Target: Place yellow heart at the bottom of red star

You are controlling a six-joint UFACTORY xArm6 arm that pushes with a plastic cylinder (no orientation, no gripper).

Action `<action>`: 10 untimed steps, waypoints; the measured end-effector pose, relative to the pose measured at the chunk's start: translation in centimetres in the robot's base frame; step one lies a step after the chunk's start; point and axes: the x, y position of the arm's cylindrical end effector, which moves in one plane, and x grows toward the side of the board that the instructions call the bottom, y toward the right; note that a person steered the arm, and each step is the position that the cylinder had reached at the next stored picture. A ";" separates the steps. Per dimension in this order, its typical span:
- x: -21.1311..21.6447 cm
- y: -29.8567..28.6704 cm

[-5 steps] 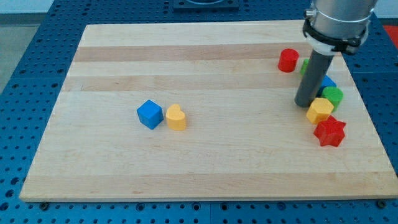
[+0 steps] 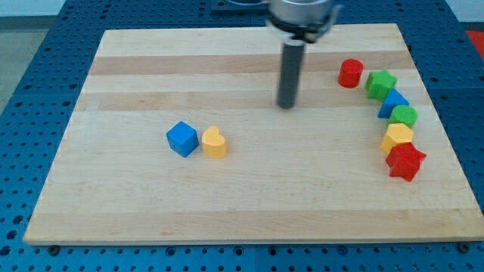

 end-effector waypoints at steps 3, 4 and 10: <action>9.5 -12.8; 12.7 -12.1; 14.8 -9.2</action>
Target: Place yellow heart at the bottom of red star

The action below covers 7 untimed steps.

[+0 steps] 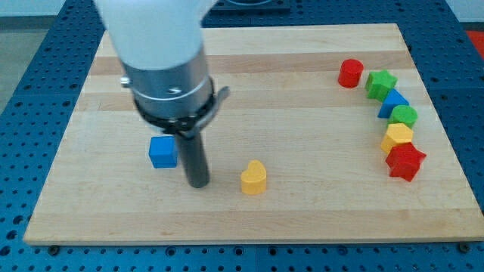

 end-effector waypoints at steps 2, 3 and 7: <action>0.0 7.3; -0.2 7.3; 1.5 3.9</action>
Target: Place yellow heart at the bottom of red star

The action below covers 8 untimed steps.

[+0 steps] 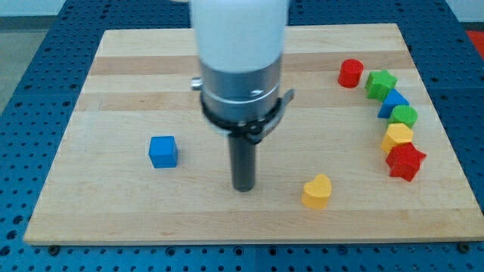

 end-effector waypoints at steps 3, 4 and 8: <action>1.9 11.6; 1.9 13.0; 0.6 17.7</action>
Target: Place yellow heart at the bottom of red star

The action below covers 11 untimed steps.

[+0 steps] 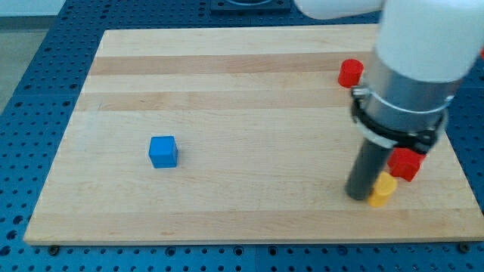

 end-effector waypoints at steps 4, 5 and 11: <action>1.2 1.2; 2.1 1.2; 3.3 6.4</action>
